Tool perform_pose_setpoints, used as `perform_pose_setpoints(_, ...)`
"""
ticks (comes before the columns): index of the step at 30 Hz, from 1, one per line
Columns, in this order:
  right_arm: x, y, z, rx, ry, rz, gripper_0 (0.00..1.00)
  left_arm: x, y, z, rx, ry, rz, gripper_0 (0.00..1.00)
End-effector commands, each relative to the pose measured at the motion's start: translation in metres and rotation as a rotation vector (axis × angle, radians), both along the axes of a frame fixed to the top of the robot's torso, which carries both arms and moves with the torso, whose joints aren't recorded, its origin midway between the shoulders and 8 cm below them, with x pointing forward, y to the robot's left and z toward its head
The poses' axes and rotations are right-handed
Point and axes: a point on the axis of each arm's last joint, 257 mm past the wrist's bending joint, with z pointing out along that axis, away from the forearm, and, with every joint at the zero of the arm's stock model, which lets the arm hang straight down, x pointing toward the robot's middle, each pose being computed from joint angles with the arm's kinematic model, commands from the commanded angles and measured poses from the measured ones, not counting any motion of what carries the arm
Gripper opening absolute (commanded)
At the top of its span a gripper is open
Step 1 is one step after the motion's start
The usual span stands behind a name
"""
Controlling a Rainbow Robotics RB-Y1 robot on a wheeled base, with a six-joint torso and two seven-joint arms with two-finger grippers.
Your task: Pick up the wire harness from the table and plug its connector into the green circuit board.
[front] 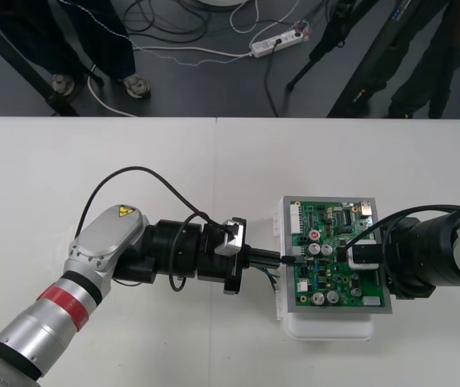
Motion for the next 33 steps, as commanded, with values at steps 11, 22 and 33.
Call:
perform_pose_setpoints(11,-0.007,0.020,0.004,0.048,0.001,-0.008,1.00,-0.022,-0.061,0.033,-0.080,-0.077,-0.079,0.00)
perform_pose_setpoints(22,-0.006,0.018,0.005,0.042,-0.004,-0.012,1.00,-0.022,-0.061,0.034,-0.081,-0.077,-0.077,0.00)
perform_pose_setpoints(33,-0.006,0.018,0.004,0.043,-0.002,-0.013,1.00,-0.016,-0.048,0.027,-0.057,-0.078,-0.065,0.00)
